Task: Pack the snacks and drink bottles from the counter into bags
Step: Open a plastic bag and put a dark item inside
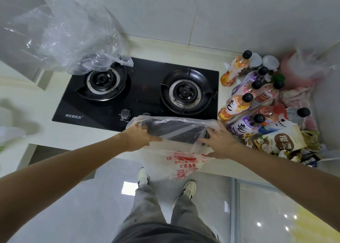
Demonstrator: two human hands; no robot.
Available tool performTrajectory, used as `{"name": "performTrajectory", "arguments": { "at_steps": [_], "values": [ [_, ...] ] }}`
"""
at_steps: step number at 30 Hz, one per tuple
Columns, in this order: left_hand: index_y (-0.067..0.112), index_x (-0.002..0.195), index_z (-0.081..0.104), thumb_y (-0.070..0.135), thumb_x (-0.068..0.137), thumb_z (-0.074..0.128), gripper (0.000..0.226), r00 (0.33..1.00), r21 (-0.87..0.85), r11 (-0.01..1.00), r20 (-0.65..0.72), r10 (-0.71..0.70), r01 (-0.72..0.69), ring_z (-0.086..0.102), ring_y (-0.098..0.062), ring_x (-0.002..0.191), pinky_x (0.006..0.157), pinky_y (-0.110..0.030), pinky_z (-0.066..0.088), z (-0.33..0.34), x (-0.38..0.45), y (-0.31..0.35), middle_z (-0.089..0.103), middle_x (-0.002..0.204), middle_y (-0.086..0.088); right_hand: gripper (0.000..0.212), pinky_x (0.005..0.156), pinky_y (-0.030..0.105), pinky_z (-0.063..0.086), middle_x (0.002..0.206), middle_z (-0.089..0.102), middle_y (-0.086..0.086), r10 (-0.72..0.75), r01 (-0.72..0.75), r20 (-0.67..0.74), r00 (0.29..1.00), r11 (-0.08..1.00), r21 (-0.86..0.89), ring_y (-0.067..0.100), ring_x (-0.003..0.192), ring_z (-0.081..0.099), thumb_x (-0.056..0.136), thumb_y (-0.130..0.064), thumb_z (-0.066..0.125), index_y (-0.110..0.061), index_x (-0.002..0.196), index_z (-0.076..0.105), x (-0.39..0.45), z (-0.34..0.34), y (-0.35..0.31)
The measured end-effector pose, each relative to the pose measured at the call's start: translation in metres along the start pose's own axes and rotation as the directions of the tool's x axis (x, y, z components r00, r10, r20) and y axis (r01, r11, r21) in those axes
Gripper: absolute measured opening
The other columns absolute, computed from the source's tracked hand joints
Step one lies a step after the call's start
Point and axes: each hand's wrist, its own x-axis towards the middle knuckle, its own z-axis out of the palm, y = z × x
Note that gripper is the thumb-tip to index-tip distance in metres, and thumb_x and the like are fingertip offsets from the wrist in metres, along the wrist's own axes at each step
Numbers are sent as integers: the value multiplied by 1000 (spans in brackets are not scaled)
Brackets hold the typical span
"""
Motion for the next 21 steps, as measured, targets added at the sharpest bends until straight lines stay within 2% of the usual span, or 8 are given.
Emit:
{"name": "performTrajectory", "arguments": {
  "at_steps": [2, 6, 8, 10, 12, 17, 19, 21],
  "values": [
    [50, 157, 24, 38, 107, 48, 56, 999, 19, 999, 25, 32, -32, 47, -29, 133, 118, -50, 32, -5, -3, 5, 52, 145, -11, 86, 121, 70, -2, 170, 13, 20, 32, -32, 22, 999, 999, 6, 39, 154, 26, 91, -79, 44, -46, 162, 10, -1, 1, 2],
    [29, 158, 24, 60, 96, 56, 76, 998, 41, 998, 6, -56, 56, 44, -32, 137, 111, -51, 40, -1, 8, 15, 51, 146, -16, 101, 120, 70, -8, 170, 19, 15, 61, -64, 55, 997, 997, 40, 36, 153, 30, 83, -85, 47, -40, 163, 3, 0, 1, 5],
    [22, 148, 41, 75, 85, 55, 83, 992, 75, 989, 6, -125, 125, 44, -30, 132, 105, -52, 40, 1, 12, 17, 57, 139, -9, 108, 120, 70, -5, 169, 22, 13, 80, -84, 74, 994, 995, 55, 35, 154, 27, 80, -85, 49, -37, 164, 1, 0, 2, 4],
    [27, 129, 62, 89, 74, 46, 85, 987, 121, 979, -7, -162, 162, 45, -27, 122, 99, -51, 41, -3, 13, 17, 64, 123, 0, 113, 120, 69, -2, 167, 28, 11, 97, -102, 88, 991, 993, 52, 35, 155, 25, 78, -86, 51, -32, 165, 2, 0, 1, 3],
    [28, 121, 69, 95, 71, 39, 89, 980, 150, 968, -3, -201, 199, 42, -25, 119, 99, -47, 40, -8, 11, 15, 62, 119, 2, 117, 120, 70, -2, 164, 36, 8, 117, -122, 103, 988, 992, 45, 37, 155, 23, 80, -85, 50, -22, 166, 3, -1, -2, 2],
    [24, 131, 64, 97, 72, 37, 98, 972, 134, 964, -83, -219, 228, 39, -27, 121, 101, -44, 38, -13, 7, 17, 45, 130, -5, 115, 120, 71, -1, 165, 31, 9, 134, -137, 75, 988, 990, 35, 37, 154, 26, 83, -83, 49, -14, 165, 9, -5, -7, -2],
    [25, 141, 50, 90, 77, 47, 92, 981, 108, 980, -116, -157, 169, 39, -30, 126, 105, -51, 39, -13, 8, 21, 39, 138, -9, 104, 120, 71, 5, 165, 25, 13, 94, -94, 8, 996, 994, 53, 39, 148, 36, 83, -76, 60, -23, 162, 18, -7, -11, -3],
    [33, 149, 36, 75, 84, 59, 82, 990, 100, 994, -141, -20, 35, 36, -34, 136, 113, -65, 31, -10, 8, 24, 30, 149, -11, 92, 117, 69, 20, 159, 26, 13, 10, -5, -92, 996, 999, 50, 40, 140, 43, 82, -65, 71, -32, 157, 26, -7, -15, -4]
  ]
}}
